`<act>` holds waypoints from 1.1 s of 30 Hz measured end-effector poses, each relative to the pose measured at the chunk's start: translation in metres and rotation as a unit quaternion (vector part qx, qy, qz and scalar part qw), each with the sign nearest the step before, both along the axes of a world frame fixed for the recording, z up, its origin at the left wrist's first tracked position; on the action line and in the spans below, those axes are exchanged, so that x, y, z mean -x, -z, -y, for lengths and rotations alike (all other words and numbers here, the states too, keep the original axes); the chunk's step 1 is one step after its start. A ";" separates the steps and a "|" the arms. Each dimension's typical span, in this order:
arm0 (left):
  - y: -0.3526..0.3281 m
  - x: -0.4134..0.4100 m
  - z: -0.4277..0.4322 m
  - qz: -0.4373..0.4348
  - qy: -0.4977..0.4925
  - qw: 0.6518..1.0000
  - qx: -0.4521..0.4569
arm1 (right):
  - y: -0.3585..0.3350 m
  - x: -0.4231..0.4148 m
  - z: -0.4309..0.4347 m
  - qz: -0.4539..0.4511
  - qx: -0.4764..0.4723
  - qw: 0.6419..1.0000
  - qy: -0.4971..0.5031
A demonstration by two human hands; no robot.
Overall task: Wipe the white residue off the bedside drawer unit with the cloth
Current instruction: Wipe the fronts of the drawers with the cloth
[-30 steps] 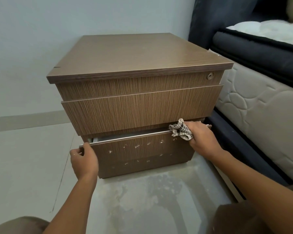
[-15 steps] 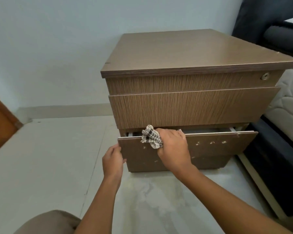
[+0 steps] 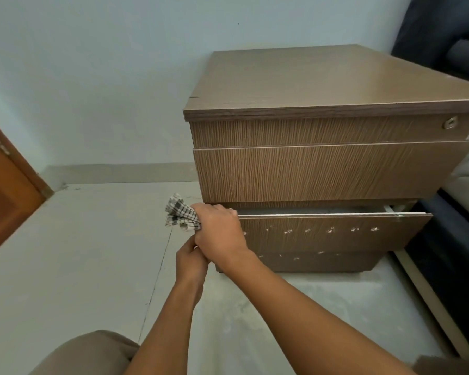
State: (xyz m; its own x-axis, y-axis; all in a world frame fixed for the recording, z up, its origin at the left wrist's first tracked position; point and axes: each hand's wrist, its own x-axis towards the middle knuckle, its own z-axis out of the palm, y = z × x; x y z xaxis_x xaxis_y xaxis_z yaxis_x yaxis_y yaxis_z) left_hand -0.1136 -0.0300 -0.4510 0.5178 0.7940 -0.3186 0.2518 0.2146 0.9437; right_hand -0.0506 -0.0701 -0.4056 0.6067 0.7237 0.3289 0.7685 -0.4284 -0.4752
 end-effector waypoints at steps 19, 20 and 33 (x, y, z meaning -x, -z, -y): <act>0.004 0.000 -0.002 0.042 -0.002 0.999 0.005 | -0.008 0.000 0.039 -0.216 -0.119 0.963 -0.109; 0.003 0.000 -0.002 0.053 0.003 0.999 0.001 | -0.007 -0.003 0.047 -0.235 -0.155 0.954 -0.106; 0.000 -0.012 0.001 0.014 -0.037 0.994 -0.101 | 0.060 -0.034 0.147 -0.445 -0.416 0.775 0.170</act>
State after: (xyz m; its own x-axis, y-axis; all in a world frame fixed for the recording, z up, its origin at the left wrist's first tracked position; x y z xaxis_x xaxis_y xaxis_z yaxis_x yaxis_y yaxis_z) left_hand -0.1017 -0.0307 -0.4512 0.4622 0.8764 -0.1350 0.2145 0.0372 0.9760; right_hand -0.0163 -0.2174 -0.4653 0.9701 0.2346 -0.0618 -0.1118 0.2058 -0.9722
